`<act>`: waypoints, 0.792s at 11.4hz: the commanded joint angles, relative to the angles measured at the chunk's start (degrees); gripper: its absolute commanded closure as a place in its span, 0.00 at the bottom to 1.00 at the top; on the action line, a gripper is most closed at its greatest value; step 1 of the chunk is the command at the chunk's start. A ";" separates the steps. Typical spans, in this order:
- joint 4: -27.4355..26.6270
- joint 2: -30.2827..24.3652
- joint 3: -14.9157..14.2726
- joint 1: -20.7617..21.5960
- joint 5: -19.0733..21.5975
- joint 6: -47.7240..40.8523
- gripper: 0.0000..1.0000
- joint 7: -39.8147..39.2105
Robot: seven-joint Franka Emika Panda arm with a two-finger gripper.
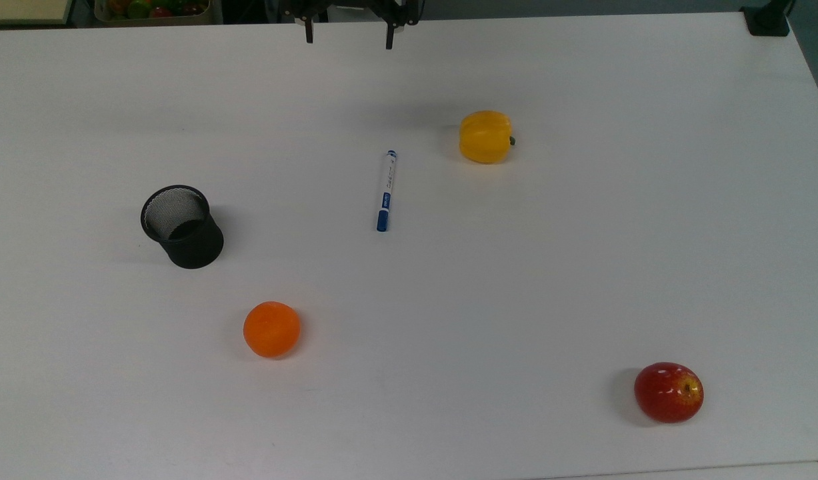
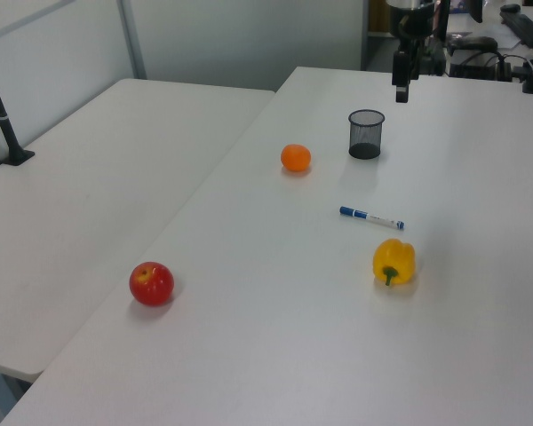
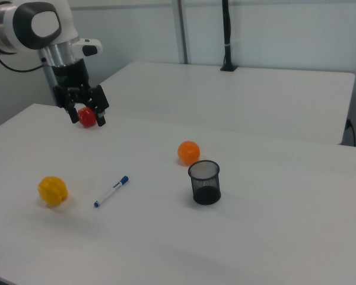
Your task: Place marker
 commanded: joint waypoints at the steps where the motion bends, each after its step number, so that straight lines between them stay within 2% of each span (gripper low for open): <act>1: -0.47 -1.17 -0.20 -0.44 0.28 -1.35 0.00 -1.09; 6: -0.47 -1.00 -0.20 -0.45 0.54 -0.91 0.00 -0.65; 9: -0.47 -0.03 -0.11 -0.45 1.59 0.49 0.00 4.00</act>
